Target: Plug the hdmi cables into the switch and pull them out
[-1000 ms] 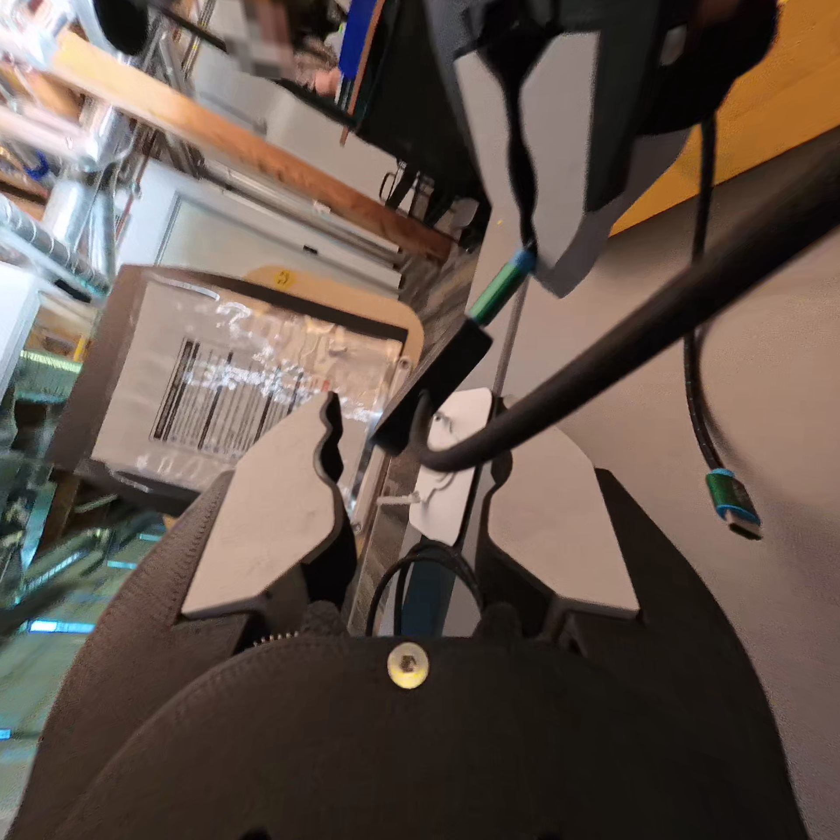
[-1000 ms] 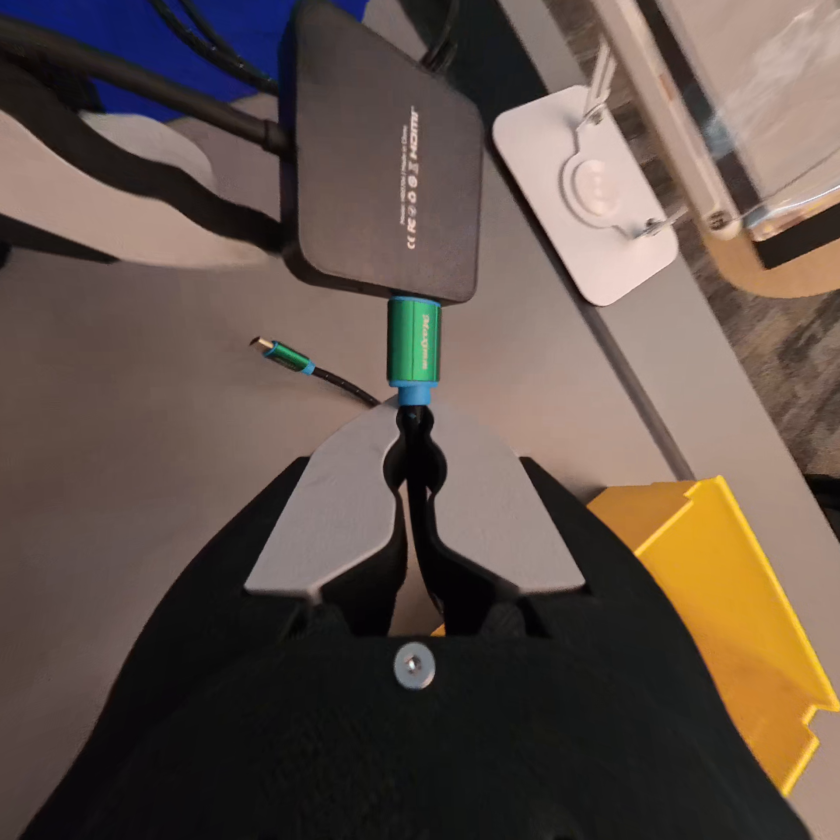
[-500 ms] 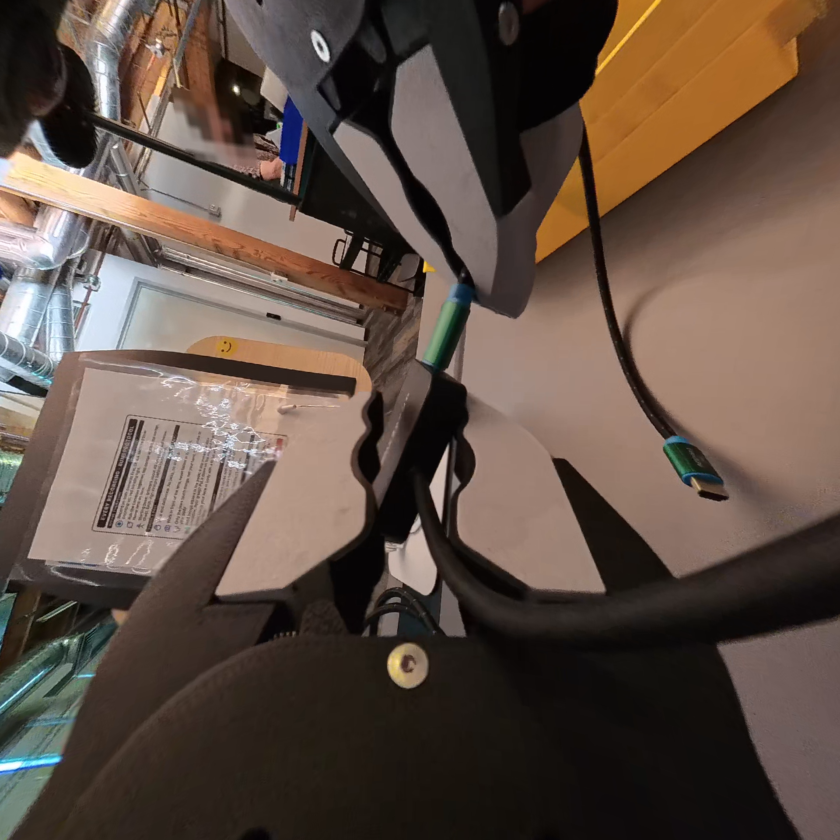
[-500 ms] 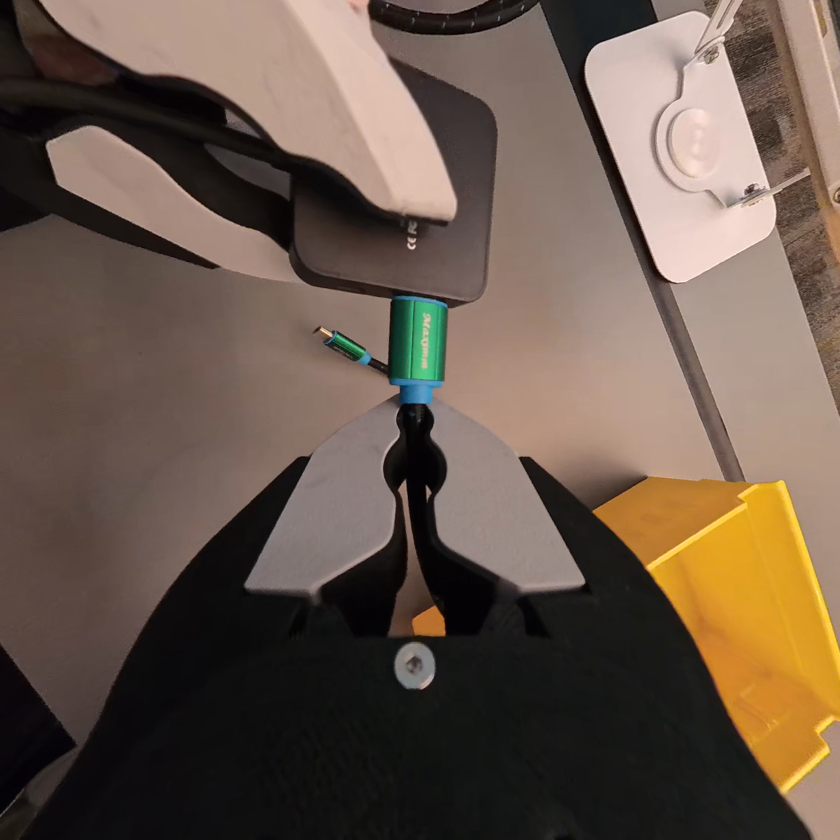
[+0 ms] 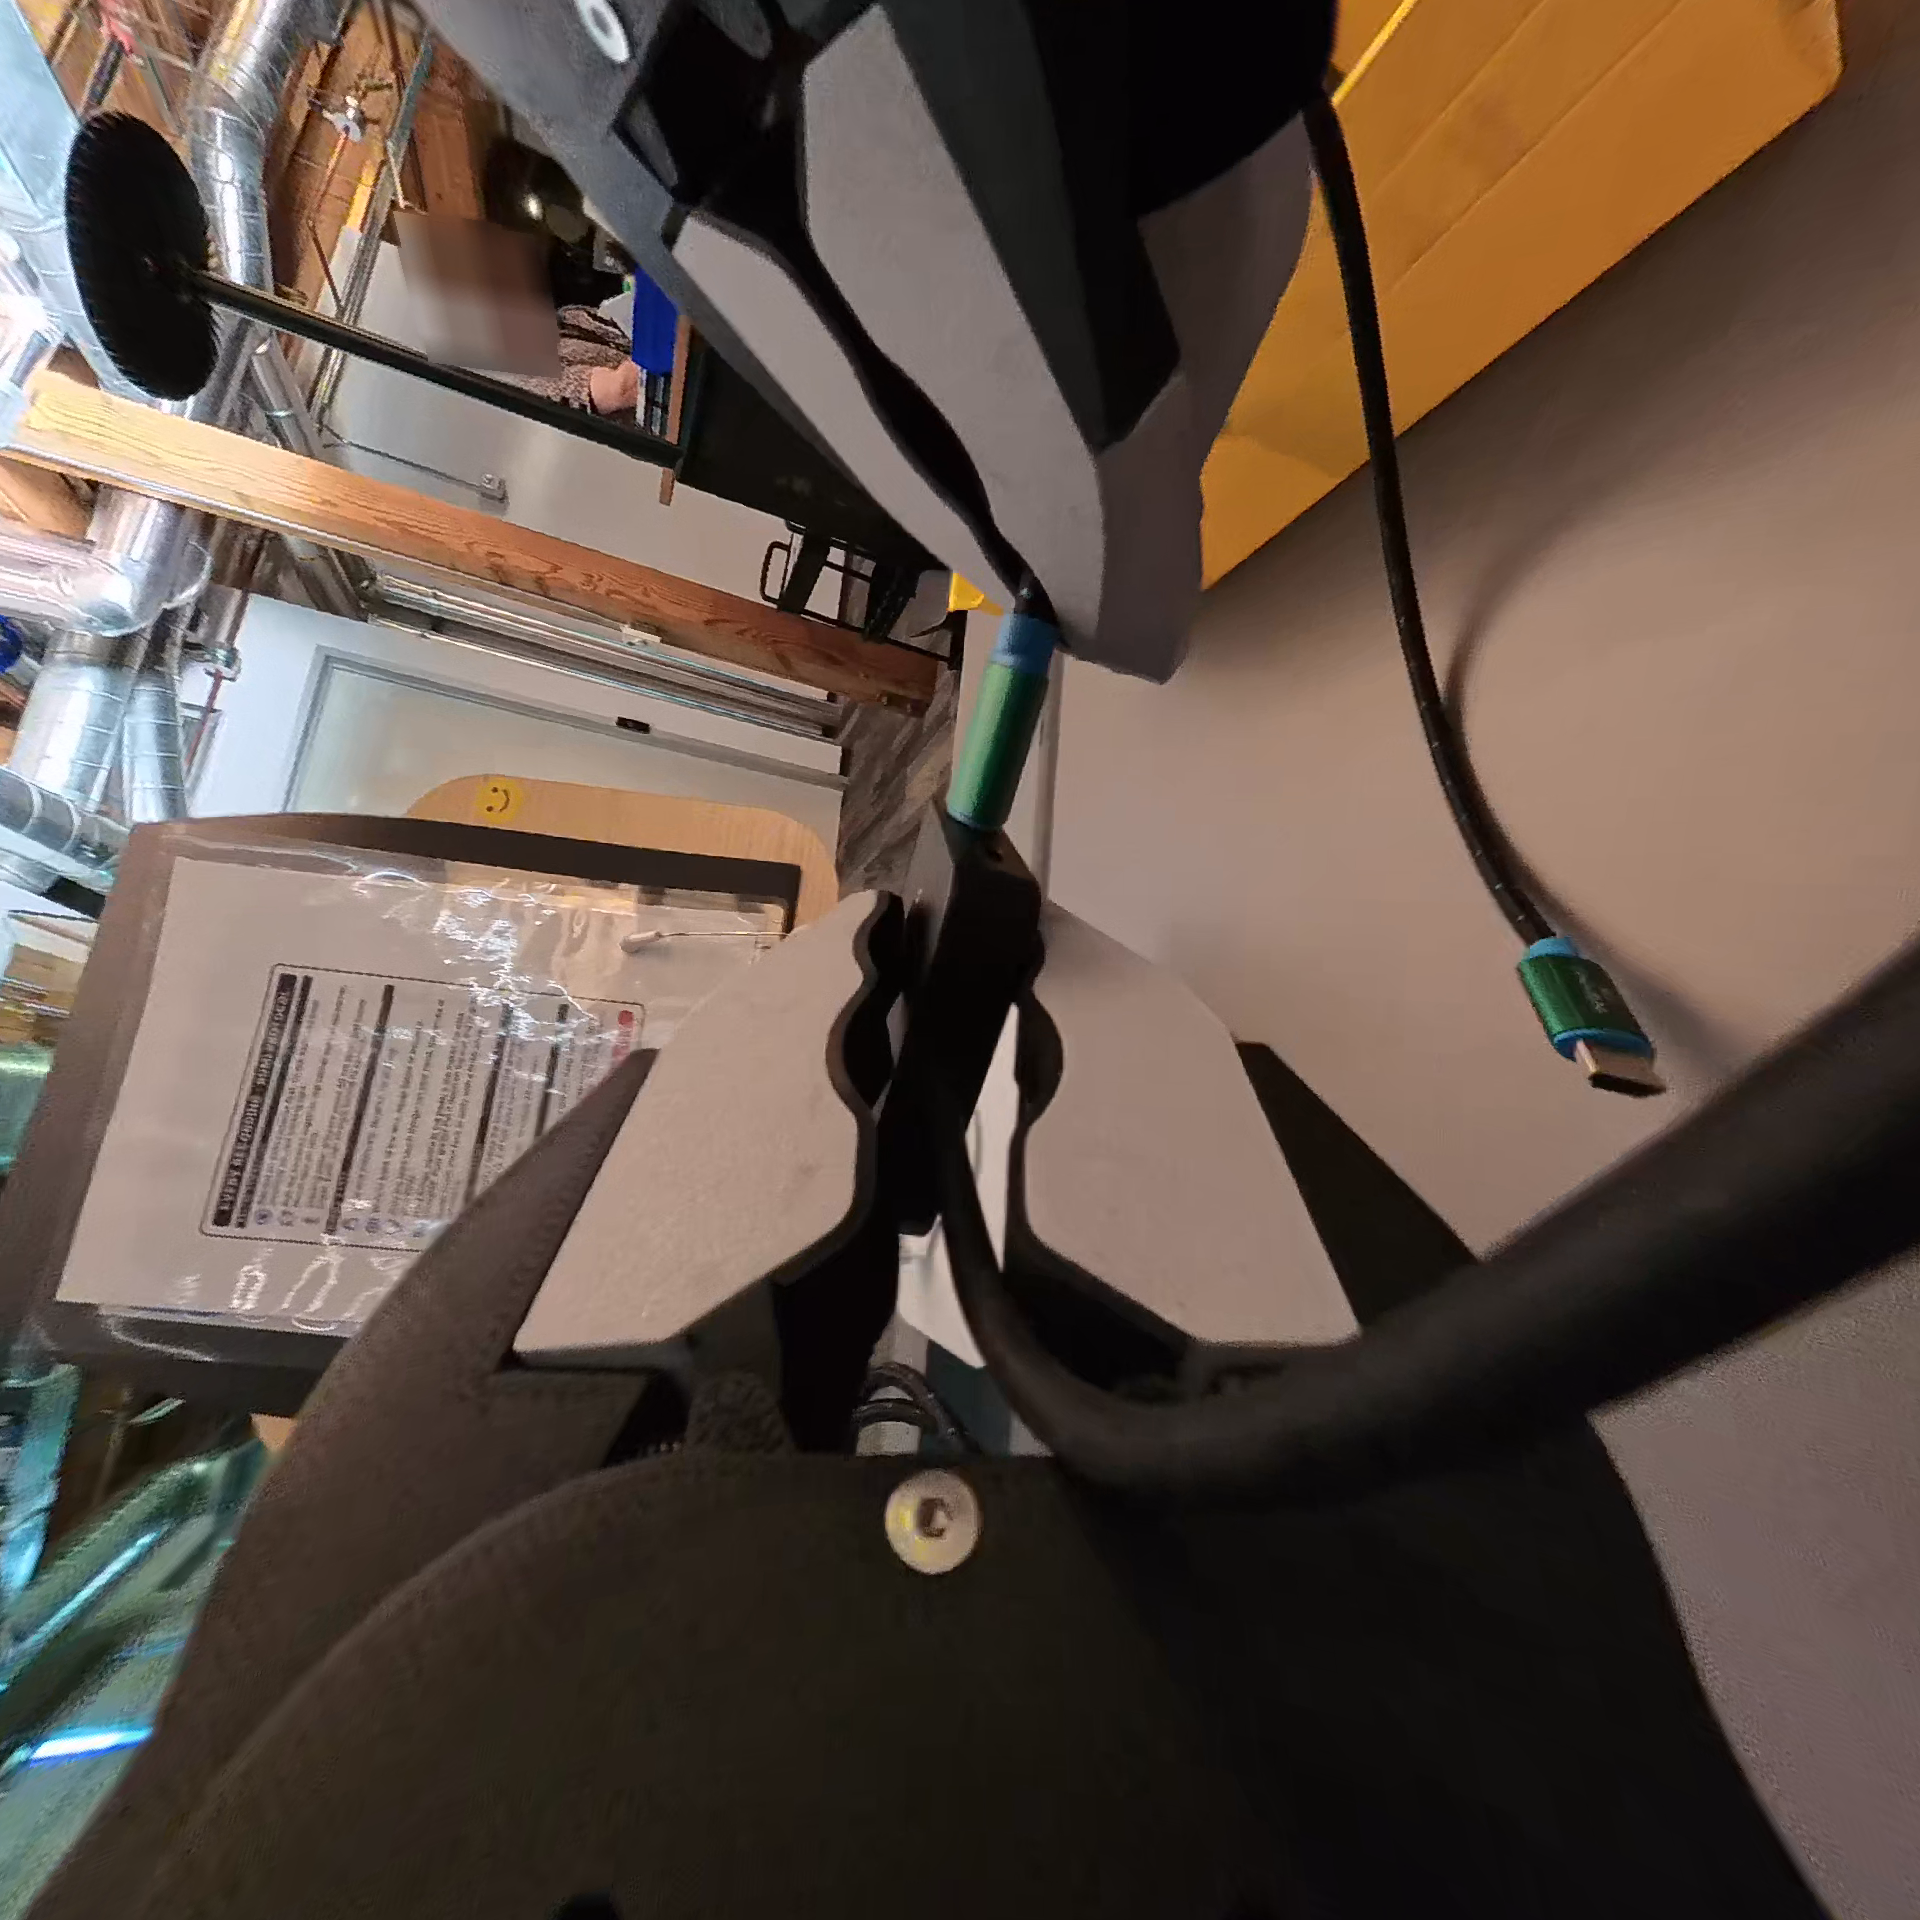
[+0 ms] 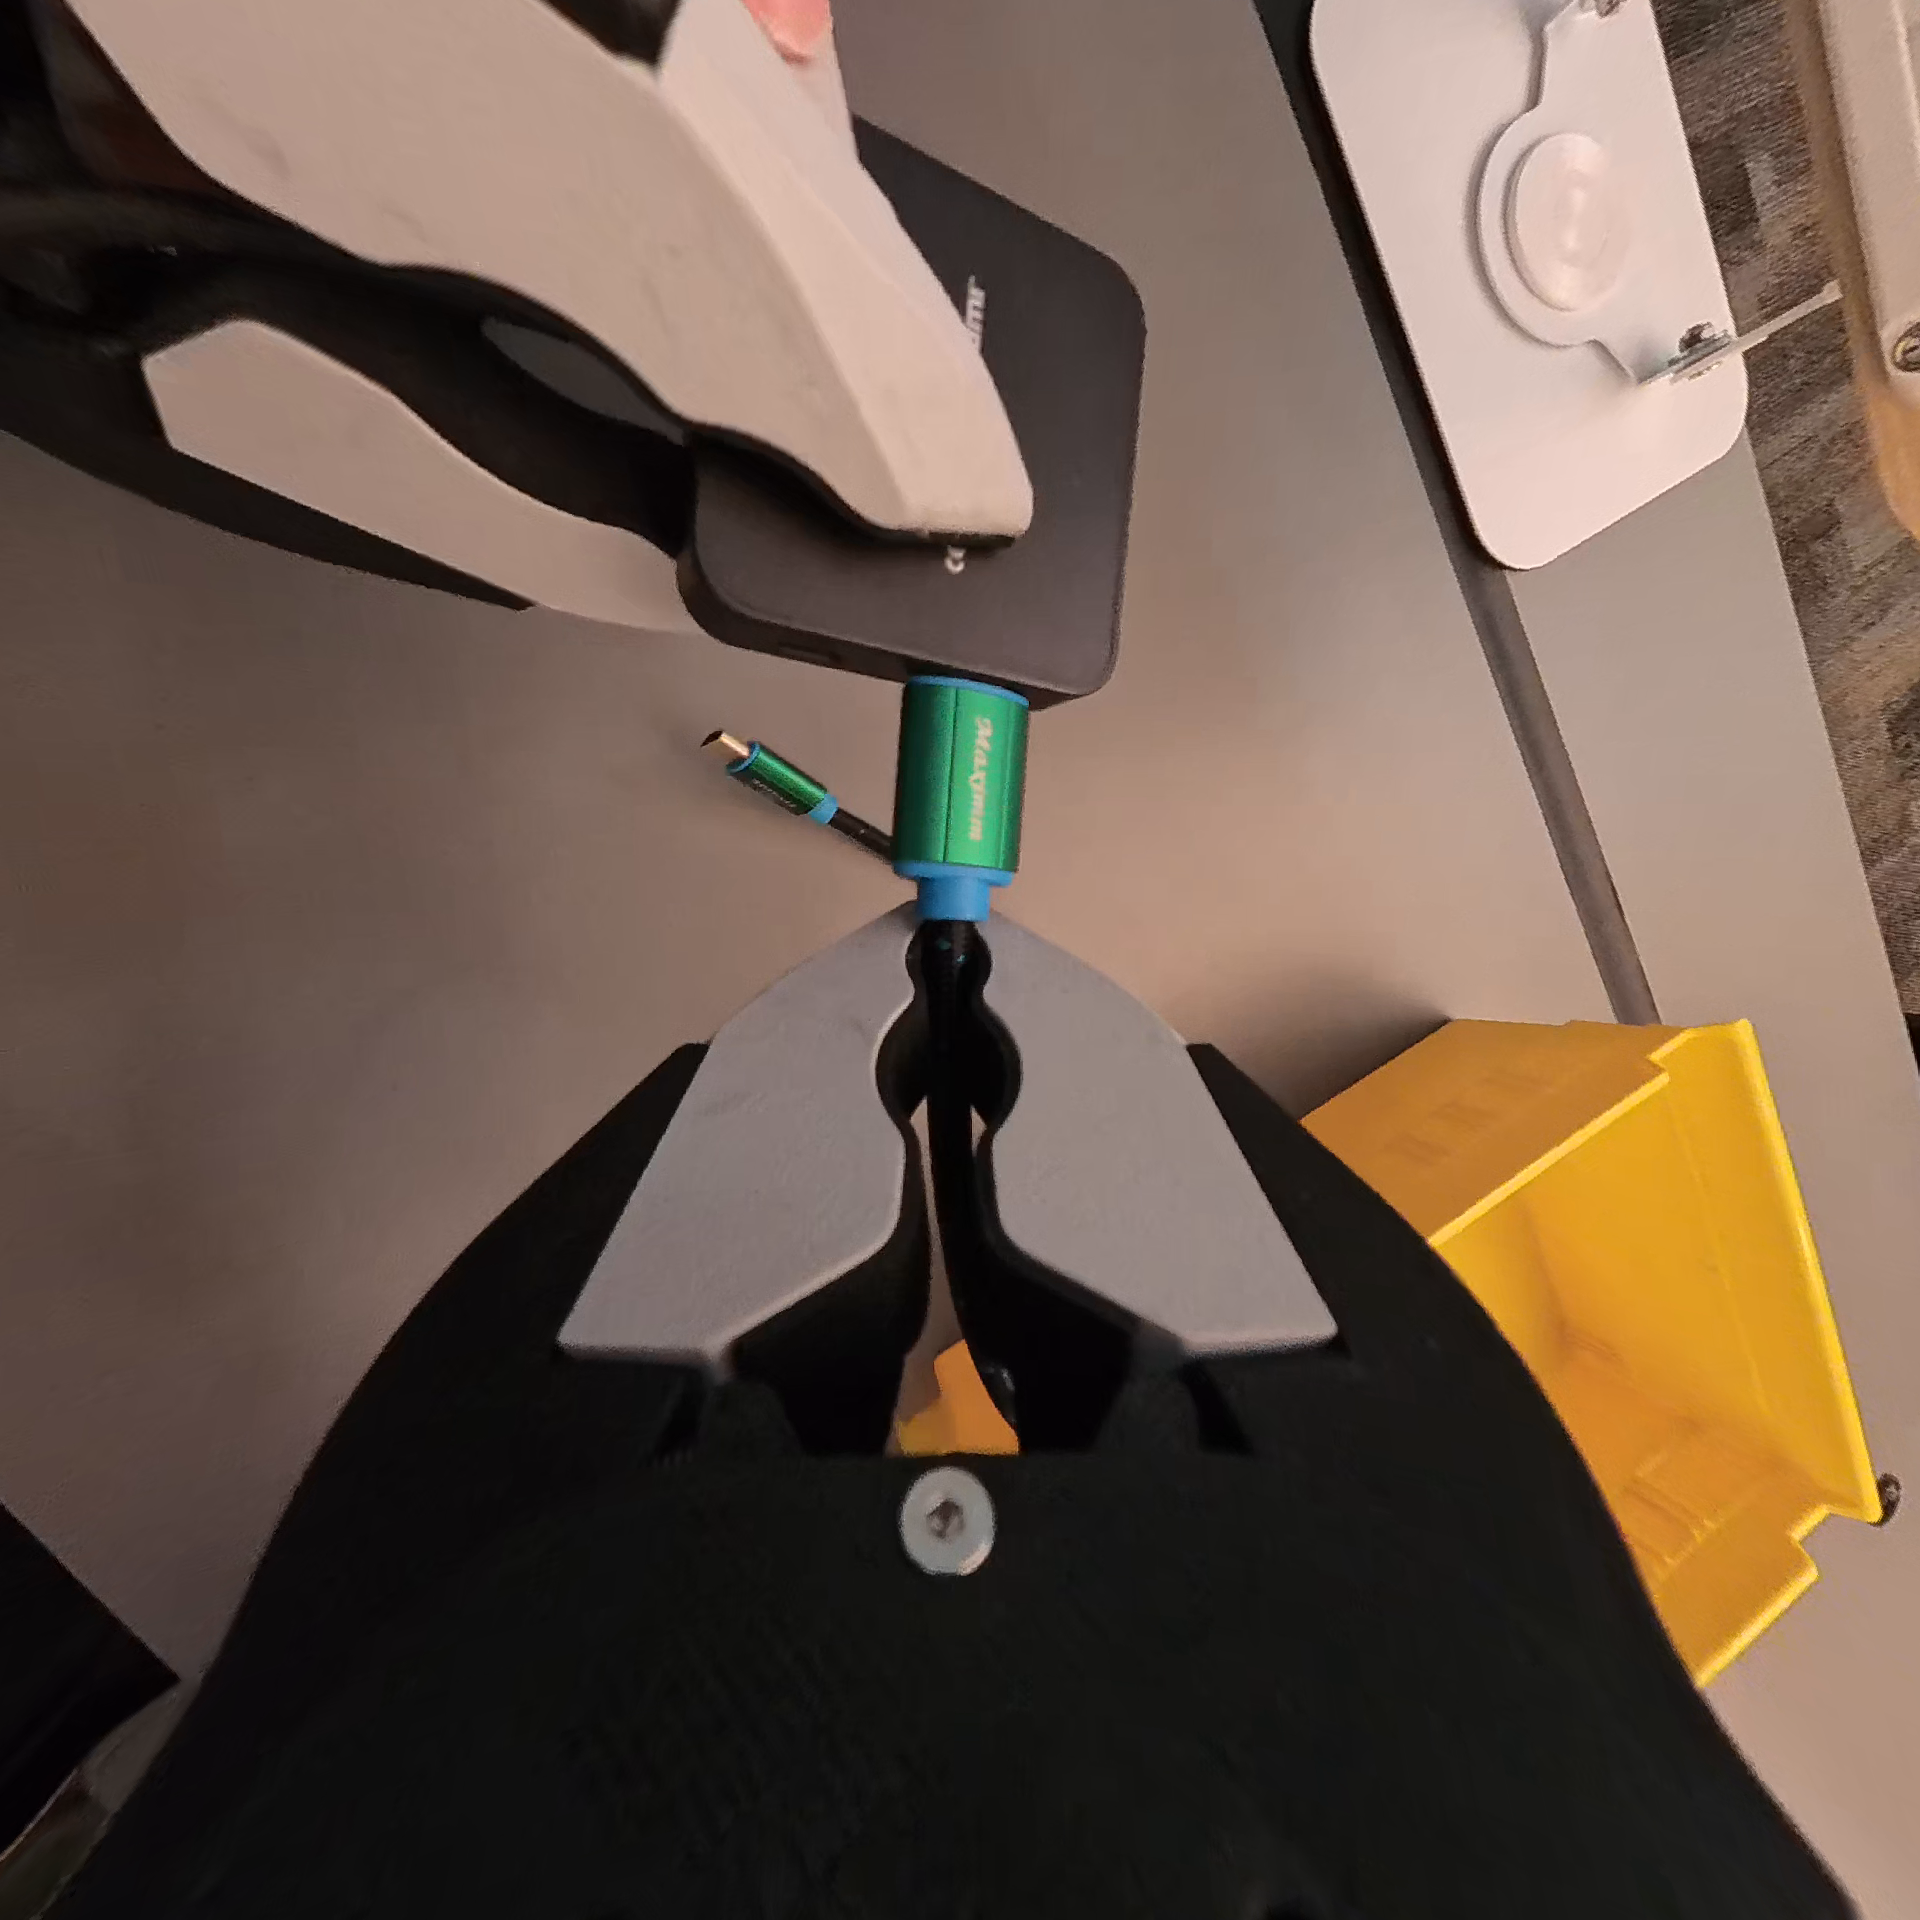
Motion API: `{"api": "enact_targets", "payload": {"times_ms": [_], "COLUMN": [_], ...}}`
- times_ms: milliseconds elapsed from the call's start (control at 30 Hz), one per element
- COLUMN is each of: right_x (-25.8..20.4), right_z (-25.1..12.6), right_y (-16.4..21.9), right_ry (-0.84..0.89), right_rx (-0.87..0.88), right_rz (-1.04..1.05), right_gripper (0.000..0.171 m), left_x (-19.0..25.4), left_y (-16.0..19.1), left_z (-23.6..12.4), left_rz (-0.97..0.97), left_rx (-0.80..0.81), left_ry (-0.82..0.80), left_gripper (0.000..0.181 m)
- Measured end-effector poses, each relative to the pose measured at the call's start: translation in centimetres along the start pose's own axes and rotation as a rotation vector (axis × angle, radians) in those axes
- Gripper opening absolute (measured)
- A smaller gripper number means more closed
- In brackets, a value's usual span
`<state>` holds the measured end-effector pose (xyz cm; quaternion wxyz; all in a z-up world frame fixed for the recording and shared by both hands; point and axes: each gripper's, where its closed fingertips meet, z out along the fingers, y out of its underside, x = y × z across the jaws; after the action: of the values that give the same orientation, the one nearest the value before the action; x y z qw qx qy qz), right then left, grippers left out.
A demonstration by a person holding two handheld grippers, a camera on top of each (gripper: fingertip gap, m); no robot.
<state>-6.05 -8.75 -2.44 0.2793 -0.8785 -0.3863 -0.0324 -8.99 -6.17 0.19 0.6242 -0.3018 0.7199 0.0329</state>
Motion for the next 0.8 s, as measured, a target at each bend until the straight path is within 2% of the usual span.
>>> {"api": "enact_targets", "payload": {"times_ms": [33,167,267,467,600,700,733,767,800], "right_x": [0.1,1.0,3.5,4.6,3.3,2.0,0.7,-2.0,-3.8], "right_z": [-0.1,-0.6,-2.9,-9.5,-13.0,-14.0,-13.9,-13.1,-12.7], "right_y": [0.0,-0.8,-2.4,-8.0,-9.5,-9.7,-9.9,-9.9,-10.0], "right_ry": [0.012,0.075,0.283,0.602,0.769,0.687,0.581,0.387,0.24], "right_rx": [0.003,0.056,0.16,0.6,0.779,0.833,0.86,0.871,0.896], "right_rz": [-0.005,-0.042,-0.05,-0.094,-0.216,-0.21,-0.232,-0.311,-0.321], "right_gripper": [0.0,0.003,0.025,0.048,0.05,0.042,0.02,0.0,0.0], "left_x": [-0.1,-1.0,-2.8,-7.7,-9.2,-10.1,-10.4,-10.7,-10.9], "left_y": [0.0,-0.1,0.6,0.2,0.4,1.0,1.1,1.2,1.2], "left_z": [0.0,-0.1,-0.8,-4.1,-5.6,-6.2,-6.4,-6.6,-6.8], "left_rz": [0.023,0.064,0.049,-0.067,-0.061,-0.079,-0.089,-0.094,-0.095], "left_rx": [-0.006,-0.019,-0.049,0.035,0.02,0.005,0.01,0.012,0.015], "left_ry": [-0.012,-0.057,-0.129,-0.293,-0.34,-0.375,-0.388,-0.399,-0.411], "left_gripper": [0.018,0.016,0.015,0.014,0.014,0.014,0.014,0.014,0.014]}}
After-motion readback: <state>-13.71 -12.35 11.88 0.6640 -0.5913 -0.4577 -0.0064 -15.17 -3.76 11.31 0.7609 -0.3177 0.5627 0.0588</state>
